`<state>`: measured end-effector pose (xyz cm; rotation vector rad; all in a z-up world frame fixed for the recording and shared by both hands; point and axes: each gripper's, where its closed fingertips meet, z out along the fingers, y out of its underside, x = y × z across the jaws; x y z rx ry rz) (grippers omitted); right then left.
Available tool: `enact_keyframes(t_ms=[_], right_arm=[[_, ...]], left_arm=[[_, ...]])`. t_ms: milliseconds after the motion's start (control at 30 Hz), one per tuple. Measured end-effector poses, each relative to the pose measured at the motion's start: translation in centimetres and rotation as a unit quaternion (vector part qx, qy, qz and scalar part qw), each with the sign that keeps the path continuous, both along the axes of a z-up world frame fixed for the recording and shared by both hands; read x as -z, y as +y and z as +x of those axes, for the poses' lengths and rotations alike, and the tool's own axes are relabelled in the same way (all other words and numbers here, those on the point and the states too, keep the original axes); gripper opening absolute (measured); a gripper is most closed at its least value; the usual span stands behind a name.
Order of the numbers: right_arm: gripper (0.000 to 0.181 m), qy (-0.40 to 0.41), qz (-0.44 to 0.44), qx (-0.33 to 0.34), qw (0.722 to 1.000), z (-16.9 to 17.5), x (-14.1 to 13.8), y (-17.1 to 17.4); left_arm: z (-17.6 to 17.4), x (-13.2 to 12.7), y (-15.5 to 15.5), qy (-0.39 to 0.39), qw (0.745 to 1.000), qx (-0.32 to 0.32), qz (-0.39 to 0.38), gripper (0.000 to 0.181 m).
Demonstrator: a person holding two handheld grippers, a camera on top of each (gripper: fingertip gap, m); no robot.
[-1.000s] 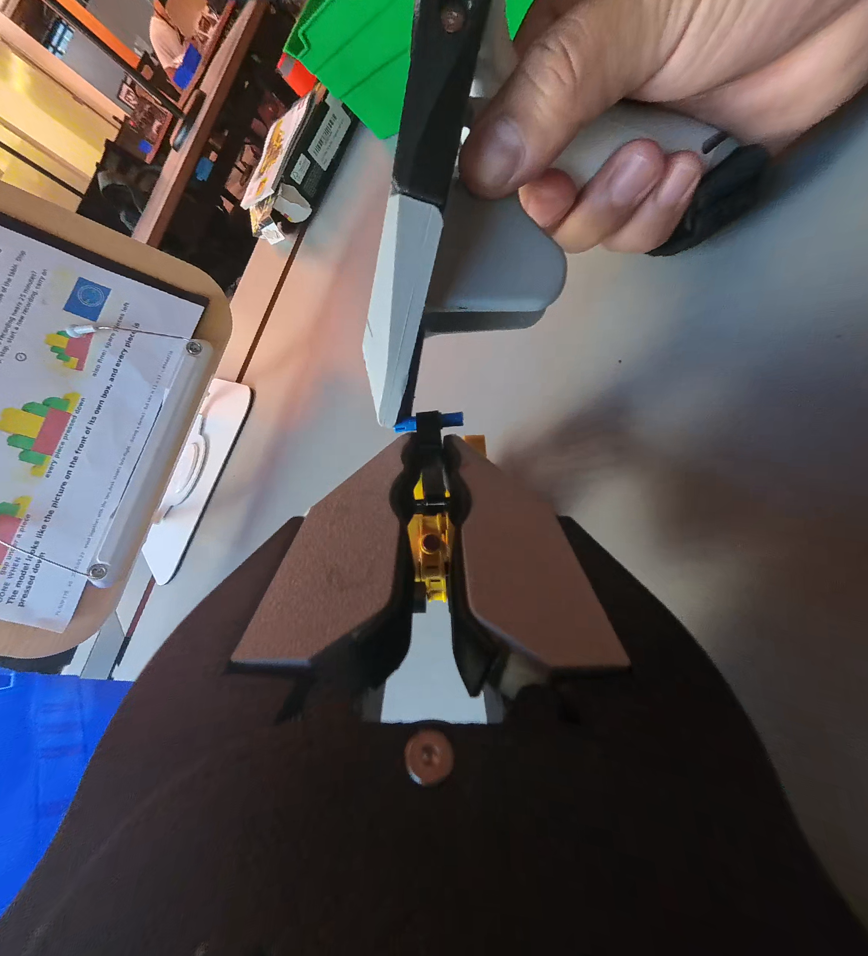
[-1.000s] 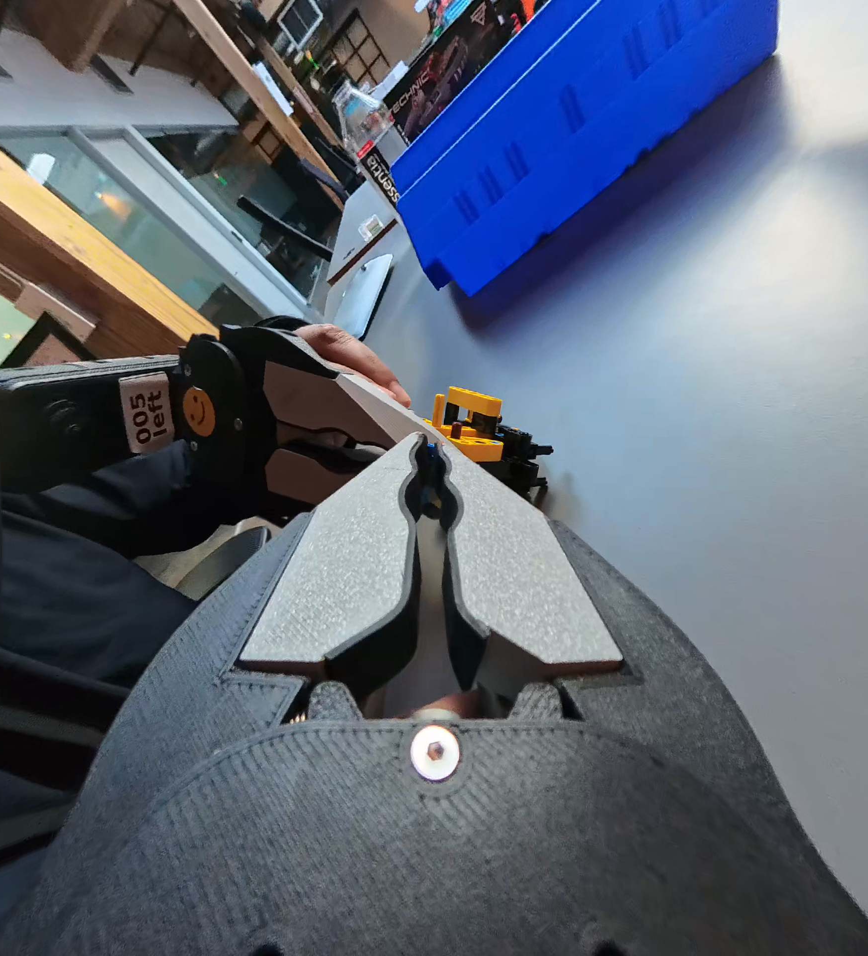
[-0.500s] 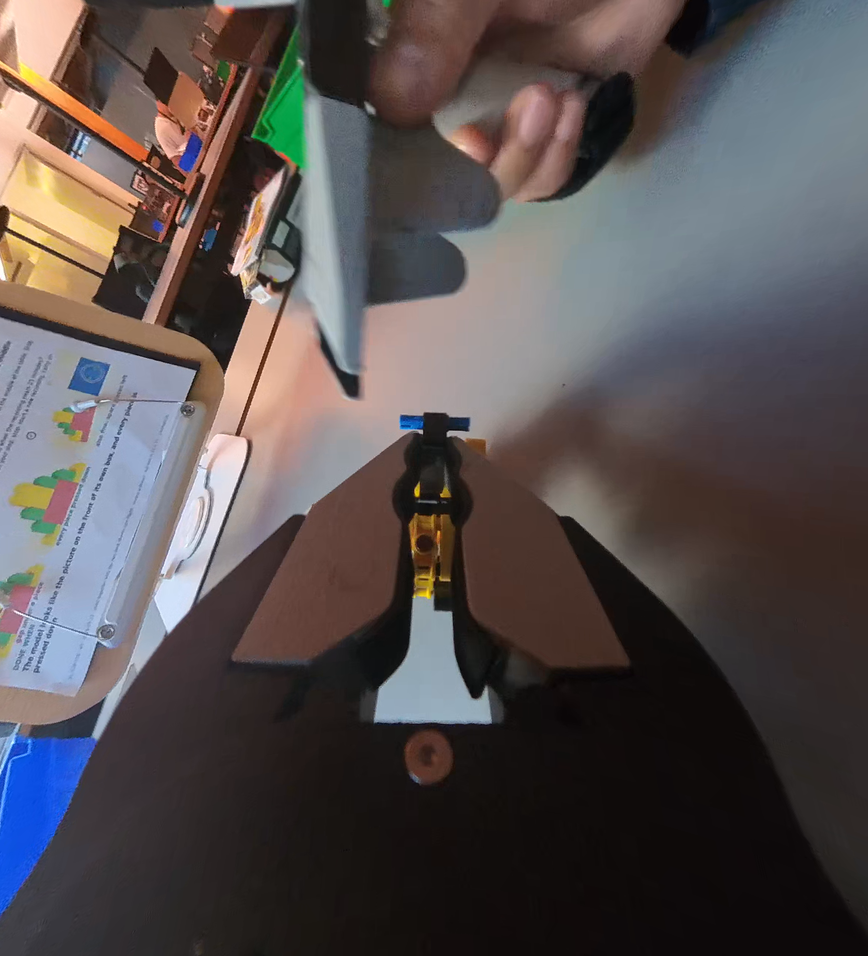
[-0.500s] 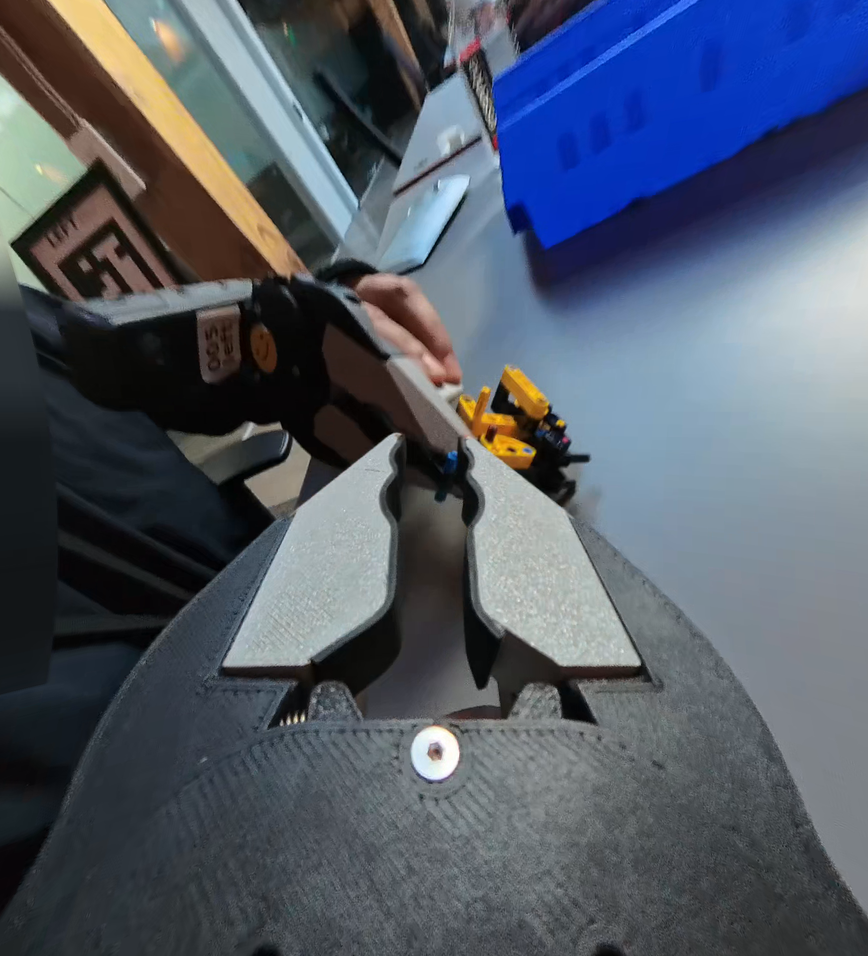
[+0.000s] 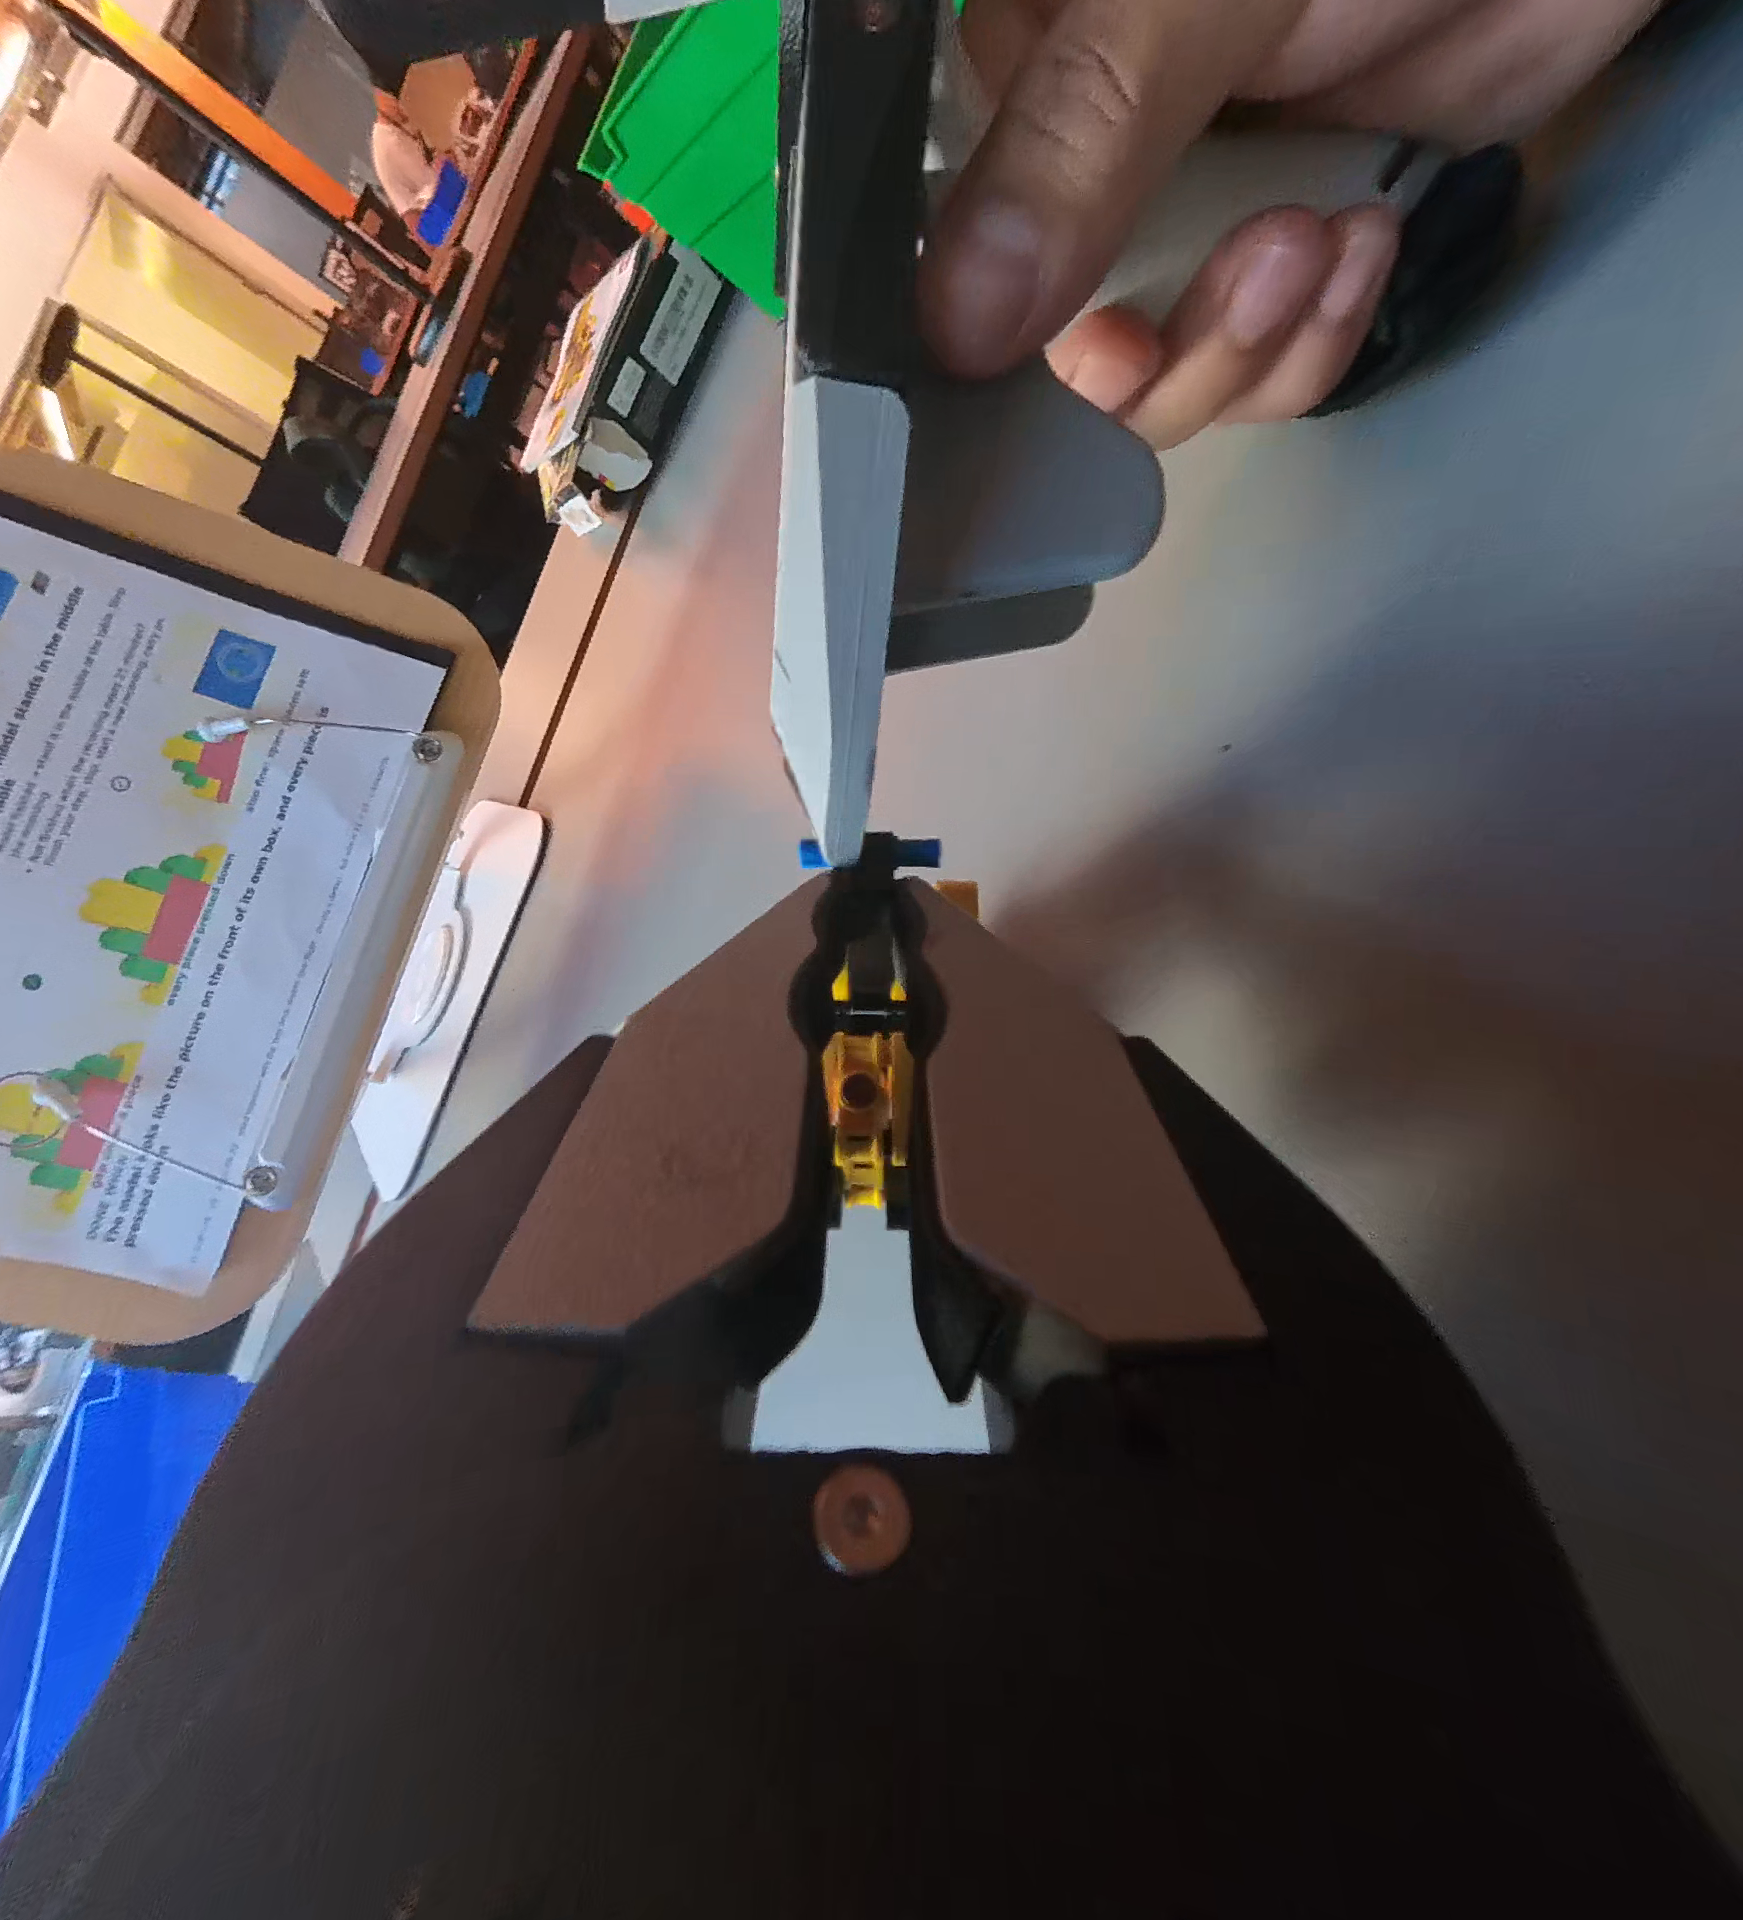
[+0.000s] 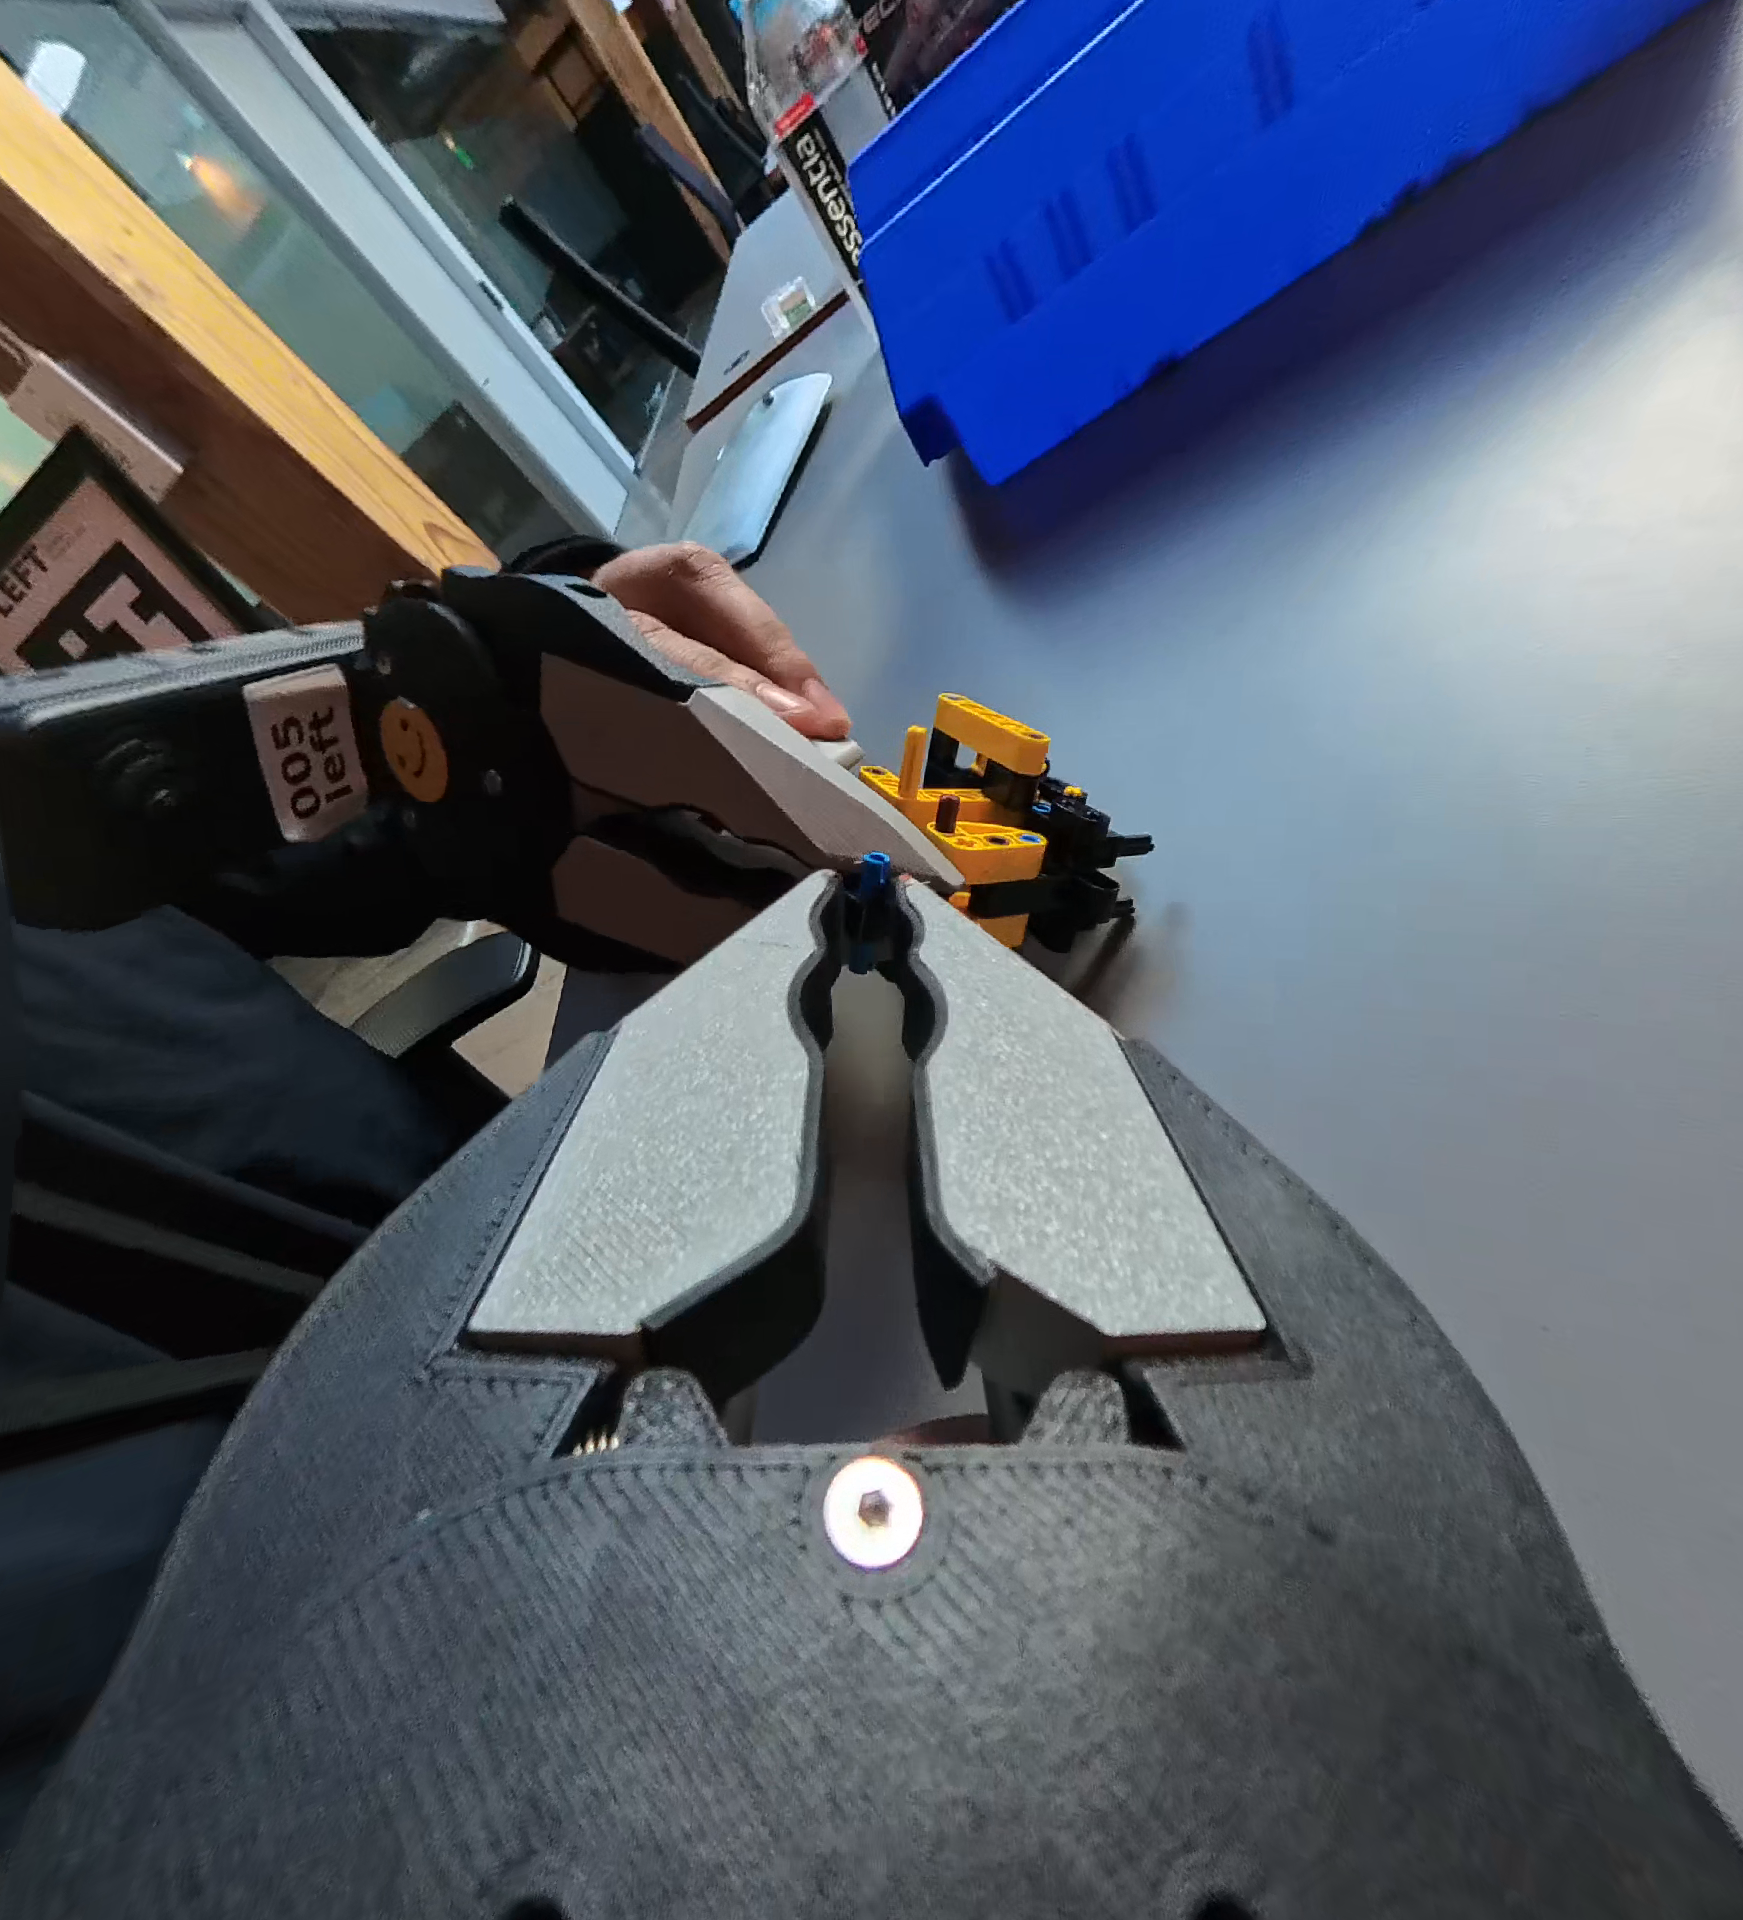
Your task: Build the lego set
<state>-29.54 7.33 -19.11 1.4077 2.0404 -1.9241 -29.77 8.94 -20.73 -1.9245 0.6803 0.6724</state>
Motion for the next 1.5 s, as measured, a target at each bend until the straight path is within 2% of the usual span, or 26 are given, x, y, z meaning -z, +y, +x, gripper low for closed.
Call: enact_keyframes(t_ms=[167,267,467,567,667,733,767,800,833,867,967,1033,1133,1200,1300,1400,1500], right_arm=[[0.000,-0.010,-0.063,0.029,0.998,-0.6,-0.6,0.3],[0.000,-0.015,-0.052,0.026,0.998,-0.4,-0.3,0.3],[0.000,0.042,0.072,0.047,0.995,-0.4,-0.2,0.3],[0.000,0.072,0.145,0.056,0.985,-0.4,-0.1,0.3],[0.000,0.098,0.197,0.100,0.970,-1.0,-0.3,0.4],[0.000,0.095,0.164,0.132,0.973,-1.7,-1.1,0.8],[0.000,0.112,0.128,0.170,0.971,-2.3,-2.5,1.9],[0.000,0.131,0.083,0.206,0.966,-2.8,-4.4,3.6],[0.000,0.144,0.042,0.225,0.963,-2.8,-6.1,5.1],[0.000,0.151,0.019,0.224,0.963,-2.7,-6.7,5.8],[0.000,0.069,0.008,0.138,0.988,-1.4,-3.5,4.5],[0.000,0.050,0.030,0.063,0.996,0.2,-2.3,3.0],[0.009,0.051,0.083,0.021,0.995,1.1,-1.2,1.2],[0.006,0.033,0.115,0.018,0.993,0.8,0.3,0.2],[0.001,0.036,0.114,0.026,0.992,0.2,0.9,-0.5],[0.005,0.033,0.078,0.031,0.996,0.1,0.4,0.1],[0.003,0.031,0.027,0.032,0.999,0.0,-0.5,0.4]], left_arm=[[-0.3,-0.2,0.0,0.013,1.000,-0.011,0.005,0.005],[-0.2,0.1,0.1,0.001,1.000,-0.012,-0.004,0.005],[-0.3,0.0,0.2,-0.013,1.000,-0.023,-0.005,0.005],[-0.3,0.1,0.1,-0.028,0.999,-0.023,-0.008,0.005],[-0.6,0.1,0.1,-0.022,0.999,-0.040,-0.009,0.004],[-0.7,-0.5,0.1,-0.051,0.998,-0.034,0.007,0.004],[0.5,0.0,0.1,-0.072,0.997,0.001,-0.010,0.004],[1.5,0.1,0.1,-0.064,0.998,0.015,-0.005,0.005],[2.0,0.2,0.1,-0.006,1.000,0.017,-0.008,0.005],[2.2,0.1,0.2,0.021,1.000,0.019,-0.004,0.005],[0.8,-0.2,0.4,-0.014,1.000,0.002,0.008,0.005],[-0.2,-0.2,0.4,-0.048,0.999,-0.014,0.015,0.005],[-1.7,-1.0,0.4,-0.098,0.994,-0.044,0.035,0.005],[-2.1,-1.4,0.5,-0.110,0.991,-0.054,0.046,0.005],[-1.4,-1.5,0.6,-0.096,0.993,-0.045,0.049,0.004],[-1.1,-1.5,0.7,-0.068,0.996,-0.041,0.050,0.004],[-0.9,-1.5,0.6,-0.071,0.996,-0.036,0.050,0.004]])
